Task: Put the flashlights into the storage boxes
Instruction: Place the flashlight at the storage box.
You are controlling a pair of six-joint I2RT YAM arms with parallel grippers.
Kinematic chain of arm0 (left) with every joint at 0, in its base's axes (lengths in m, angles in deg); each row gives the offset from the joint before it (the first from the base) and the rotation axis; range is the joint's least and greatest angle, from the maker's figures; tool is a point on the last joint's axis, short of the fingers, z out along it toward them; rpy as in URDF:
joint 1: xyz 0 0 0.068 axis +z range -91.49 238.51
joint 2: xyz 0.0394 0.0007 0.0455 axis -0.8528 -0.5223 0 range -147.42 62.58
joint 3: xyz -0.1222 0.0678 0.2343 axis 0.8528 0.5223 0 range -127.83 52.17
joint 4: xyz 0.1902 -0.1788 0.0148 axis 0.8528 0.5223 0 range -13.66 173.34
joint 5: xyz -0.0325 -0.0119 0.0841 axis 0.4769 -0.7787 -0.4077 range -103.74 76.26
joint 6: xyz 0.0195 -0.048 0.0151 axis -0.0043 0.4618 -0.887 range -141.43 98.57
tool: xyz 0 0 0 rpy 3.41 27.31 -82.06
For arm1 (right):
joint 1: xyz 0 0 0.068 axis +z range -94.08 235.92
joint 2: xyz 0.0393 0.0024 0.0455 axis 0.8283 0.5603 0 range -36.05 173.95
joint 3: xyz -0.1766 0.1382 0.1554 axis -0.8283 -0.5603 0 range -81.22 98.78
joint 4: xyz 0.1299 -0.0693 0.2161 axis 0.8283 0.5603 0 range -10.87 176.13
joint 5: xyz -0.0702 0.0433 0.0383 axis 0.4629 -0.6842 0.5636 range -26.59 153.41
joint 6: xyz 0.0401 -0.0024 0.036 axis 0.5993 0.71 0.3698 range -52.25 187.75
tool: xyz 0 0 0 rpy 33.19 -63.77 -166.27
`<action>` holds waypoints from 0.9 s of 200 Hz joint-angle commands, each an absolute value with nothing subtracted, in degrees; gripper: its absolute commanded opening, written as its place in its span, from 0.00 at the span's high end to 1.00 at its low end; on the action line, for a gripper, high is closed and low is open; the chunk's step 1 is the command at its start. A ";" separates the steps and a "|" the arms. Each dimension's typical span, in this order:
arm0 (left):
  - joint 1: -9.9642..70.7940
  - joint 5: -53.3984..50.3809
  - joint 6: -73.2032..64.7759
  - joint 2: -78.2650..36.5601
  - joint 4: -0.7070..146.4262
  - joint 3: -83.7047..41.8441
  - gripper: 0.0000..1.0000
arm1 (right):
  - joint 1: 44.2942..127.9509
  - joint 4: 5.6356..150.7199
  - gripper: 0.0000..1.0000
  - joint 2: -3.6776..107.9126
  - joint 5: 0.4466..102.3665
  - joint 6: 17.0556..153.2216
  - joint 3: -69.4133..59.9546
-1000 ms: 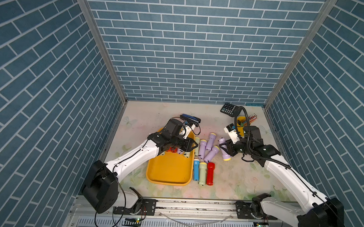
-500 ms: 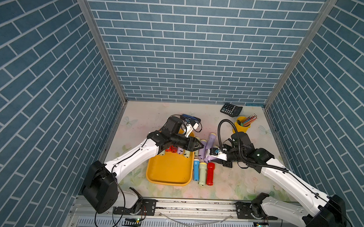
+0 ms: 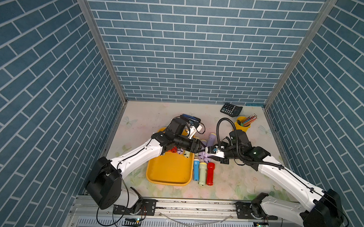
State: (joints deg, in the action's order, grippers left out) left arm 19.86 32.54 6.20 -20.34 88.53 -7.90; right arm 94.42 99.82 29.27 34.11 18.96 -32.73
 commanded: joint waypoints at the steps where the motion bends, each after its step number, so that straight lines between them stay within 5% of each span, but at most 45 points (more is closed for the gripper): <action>1: 18.83 33.87 5.81 -21.37 89.60 -7.74 0.44 | 94.69 97.06 0.82 29.51 30.91 18.10 -29.98; 121: 17.27 33.02 6.59 -24.24 89.59 -10.39 0.45 | 94.94 96.53 0.82 31.01 30.03 17.74 -28.84; 180: 17.02 30.53 7.41 -24.31 89.49 -10.96 0.67 | 95.08 96.37 0.78 30.37 30.74 18.25 -29.74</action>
